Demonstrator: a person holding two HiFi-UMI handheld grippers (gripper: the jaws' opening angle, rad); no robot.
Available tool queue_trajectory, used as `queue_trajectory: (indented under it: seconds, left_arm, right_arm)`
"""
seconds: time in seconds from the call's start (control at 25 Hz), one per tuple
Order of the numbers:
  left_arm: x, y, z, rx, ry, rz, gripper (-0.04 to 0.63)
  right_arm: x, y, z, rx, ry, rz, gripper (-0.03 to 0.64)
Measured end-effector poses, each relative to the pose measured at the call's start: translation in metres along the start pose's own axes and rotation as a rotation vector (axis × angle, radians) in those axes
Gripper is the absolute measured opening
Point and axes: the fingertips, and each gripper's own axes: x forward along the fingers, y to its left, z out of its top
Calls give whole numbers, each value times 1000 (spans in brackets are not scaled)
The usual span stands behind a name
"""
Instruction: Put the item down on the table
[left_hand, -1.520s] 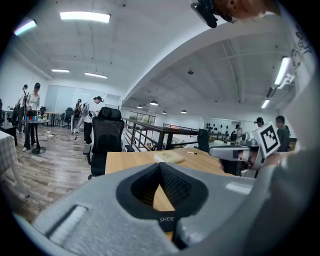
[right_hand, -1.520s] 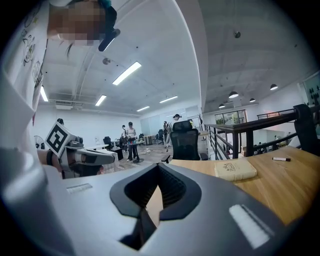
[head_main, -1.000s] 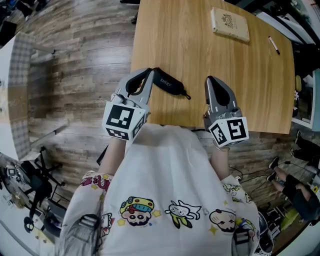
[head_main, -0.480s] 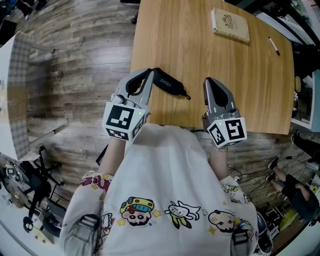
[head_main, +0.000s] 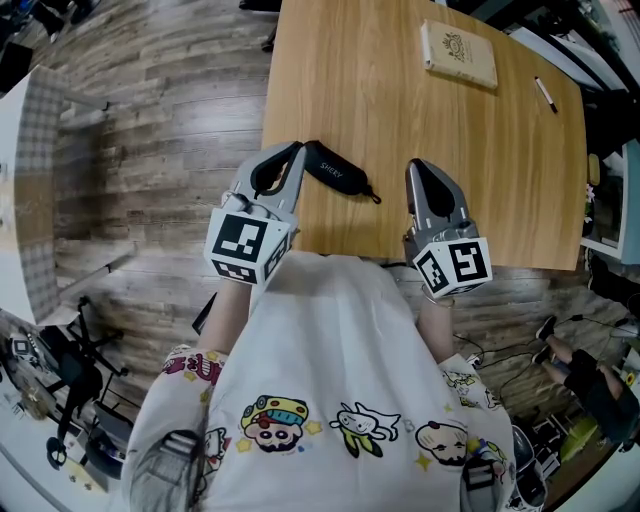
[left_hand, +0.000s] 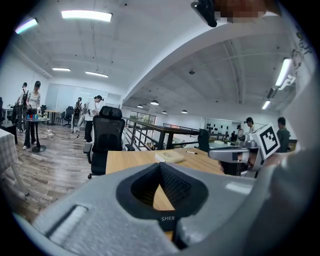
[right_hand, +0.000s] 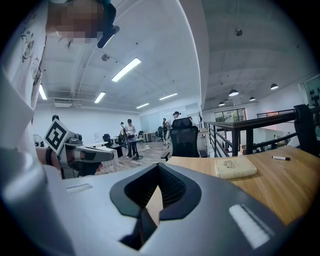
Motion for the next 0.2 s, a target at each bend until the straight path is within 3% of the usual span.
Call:
queue_trajectory:
  seconds: [0.2]
  left_arm:
    - [-2,0,-1,-6,4,2,0]
  right_arm:
    - [-1,3,-1,1,7,3,9]
